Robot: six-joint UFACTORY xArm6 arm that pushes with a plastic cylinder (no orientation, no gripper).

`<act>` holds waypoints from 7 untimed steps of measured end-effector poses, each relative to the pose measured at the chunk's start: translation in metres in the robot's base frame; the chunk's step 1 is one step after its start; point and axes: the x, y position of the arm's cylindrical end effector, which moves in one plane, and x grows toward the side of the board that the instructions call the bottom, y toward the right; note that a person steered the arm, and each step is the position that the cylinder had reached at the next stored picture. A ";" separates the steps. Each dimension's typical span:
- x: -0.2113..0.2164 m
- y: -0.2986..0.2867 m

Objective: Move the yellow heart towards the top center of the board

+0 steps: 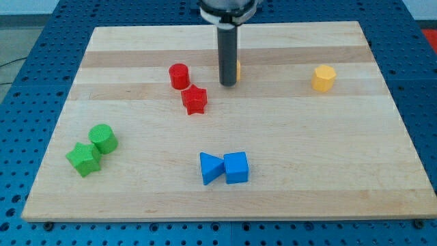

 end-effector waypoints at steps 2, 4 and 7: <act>-0.065 0.014; -0.060 0.102; -0.053 -0.001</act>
